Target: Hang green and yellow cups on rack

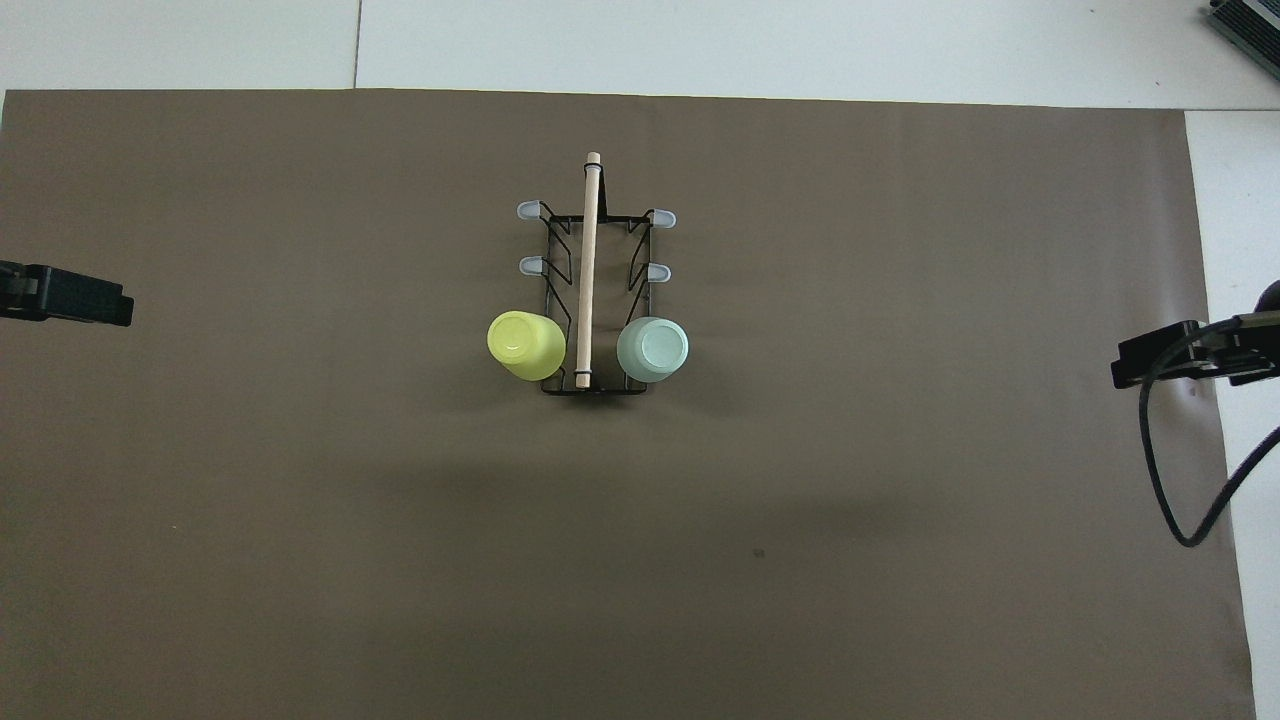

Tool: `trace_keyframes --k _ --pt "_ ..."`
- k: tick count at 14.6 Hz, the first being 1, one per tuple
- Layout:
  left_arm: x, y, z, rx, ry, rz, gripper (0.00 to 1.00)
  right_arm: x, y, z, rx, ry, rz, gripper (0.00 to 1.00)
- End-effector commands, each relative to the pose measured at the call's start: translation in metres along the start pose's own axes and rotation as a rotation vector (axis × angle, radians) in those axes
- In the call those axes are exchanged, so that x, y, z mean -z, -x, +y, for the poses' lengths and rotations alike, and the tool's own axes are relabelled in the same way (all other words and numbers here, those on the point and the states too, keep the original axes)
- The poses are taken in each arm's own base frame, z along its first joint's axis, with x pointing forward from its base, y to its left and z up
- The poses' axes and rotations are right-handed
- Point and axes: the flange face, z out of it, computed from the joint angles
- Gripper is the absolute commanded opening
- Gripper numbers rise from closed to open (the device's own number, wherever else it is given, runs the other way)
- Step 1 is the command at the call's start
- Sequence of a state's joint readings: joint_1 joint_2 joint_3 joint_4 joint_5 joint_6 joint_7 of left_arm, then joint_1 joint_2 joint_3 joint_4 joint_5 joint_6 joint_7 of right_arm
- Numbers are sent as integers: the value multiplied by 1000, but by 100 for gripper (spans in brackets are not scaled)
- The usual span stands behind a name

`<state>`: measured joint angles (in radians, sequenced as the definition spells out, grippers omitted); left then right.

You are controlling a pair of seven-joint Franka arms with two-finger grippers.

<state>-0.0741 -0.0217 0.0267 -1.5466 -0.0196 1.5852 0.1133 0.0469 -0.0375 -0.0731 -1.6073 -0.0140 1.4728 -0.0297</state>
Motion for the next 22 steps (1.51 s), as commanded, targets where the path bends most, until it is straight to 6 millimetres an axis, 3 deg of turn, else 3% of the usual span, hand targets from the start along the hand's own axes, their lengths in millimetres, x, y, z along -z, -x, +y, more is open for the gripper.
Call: trace_keyframes --k 1,22 --pt "-1 -4 0 -18 11 -32 100 1 4 -2 -8 -16 16 100" --pt "-11 9 -4 -13 -38 -50 100 1 4 -11 12 -14 15 100"
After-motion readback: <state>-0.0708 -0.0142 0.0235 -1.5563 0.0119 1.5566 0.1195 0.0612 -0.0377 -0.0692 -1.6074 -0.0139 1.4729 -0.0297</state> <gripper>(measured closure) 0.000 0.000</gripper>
